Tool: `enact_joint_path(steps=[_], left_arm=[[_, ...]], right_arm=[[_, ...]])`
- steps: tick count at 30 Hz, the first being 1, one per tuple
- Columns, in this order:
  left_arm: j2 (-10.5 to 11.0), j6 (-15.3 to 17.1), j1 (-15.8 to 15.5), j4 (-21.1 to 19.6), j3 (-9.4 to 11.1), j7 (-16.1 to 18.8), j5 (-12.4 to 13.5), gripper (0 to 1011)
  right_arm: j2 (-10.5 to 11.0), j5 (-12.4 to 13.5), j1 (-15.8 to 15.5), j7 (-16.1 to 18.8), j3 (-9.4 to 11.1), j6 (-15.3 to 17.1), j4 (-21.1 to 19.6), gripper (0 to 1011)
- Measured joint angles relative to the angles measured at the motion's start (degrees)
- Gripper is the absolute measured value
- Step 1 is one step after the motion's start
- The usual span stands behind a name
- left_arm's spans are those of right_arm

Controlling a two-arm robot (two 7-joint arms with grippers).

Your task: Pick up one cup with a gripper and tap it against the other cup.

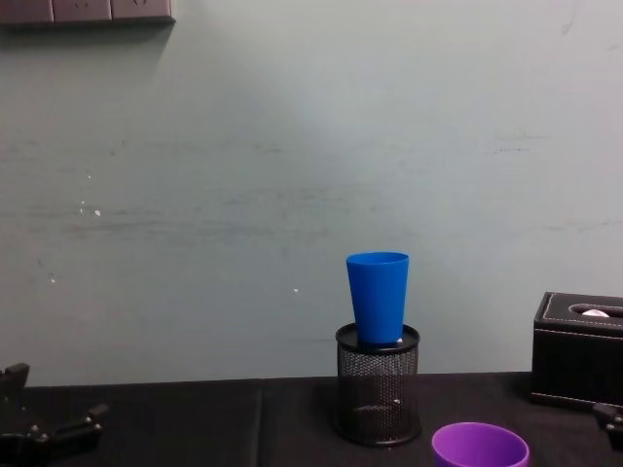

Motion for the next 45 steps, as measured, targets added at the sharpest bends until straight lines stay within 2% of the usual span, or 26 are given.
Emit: enact_joint_path(steps=[32,35,45], left_arm=[[0.00,0.00,0.00,0.00,0.00,0.00,0.00,1012],[0.00,0.00,0.00,0.00,0.00,0.00,0.00,1011],[0.00,0.00,0.00,0.00,0.00,0.00,0.00,1011]], right_arm=[[0.00,0.00,0.00,0.00,0.00,0.00,0.00,1004],[0.33,0.03,-0.79,0.53,0.49,-0.45,-1.24,1004],[1.26,3.84,-4.71,4.98,3.21,-0.69,-6.35,1004]])
